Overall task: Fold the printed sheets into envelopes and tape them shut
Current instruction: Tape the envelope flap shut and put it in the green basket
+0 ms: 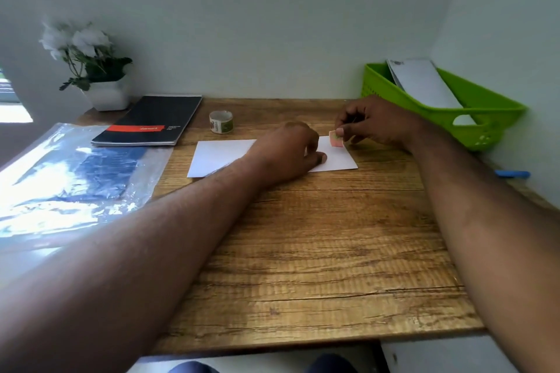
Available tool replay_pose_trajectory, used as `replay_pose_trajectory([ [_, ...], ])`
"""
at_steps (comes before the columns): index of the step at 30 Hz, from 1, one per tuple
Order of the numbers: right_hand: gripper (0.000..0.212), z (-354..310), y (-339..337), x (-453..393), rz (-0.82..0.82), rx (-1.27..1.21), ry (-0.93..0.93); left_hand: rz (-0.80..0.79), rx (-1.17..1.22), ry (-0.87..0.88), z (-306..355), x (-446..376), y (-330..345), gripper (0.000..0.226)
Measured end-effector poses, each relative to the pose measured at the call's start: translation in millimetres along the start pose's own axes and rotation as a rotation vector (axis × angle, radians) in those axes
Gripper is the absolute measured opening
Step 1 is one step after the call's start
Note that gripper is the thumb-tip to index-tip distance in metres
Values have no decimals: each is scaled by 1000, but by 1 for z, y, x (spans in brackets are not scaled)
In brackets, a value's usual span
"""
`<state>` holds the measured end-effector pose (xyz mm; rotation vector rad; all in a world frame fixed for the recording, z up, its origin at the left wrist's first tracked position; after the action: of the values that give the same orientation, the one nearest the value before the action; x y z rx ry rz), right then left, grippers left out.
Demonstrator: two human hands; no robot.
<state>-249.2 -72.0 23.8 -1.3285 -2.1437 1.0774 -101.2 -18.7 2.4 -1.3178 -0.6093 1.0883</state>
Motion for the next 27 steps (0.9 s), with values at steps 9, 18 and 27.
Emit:
replay_pose_trajectory([
  [9,7,10,4,-13,-13,63,8,-140,107,22,-3,-3,11,48],
  [18,5,11,7,-14,-8,104,6,-184,32,20,-2,-8,14,55],
  [27,4,10,10,-15,19,147,-19,-182,-33,36,-2,-7,15,51],
])
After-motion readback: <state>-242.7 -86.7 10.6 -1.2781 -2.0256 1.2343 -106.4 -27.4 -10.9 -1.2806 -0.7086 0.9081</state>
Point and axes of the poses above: each hand's wrist, its own x-axis away from the middle knuckle, its own y-axis out of the palm, z = x × y, the point moved 6 cm from there along -x, towards the middle knuckle, and after that the axes turned 4 degrees about -z, right-handed, at the moved point
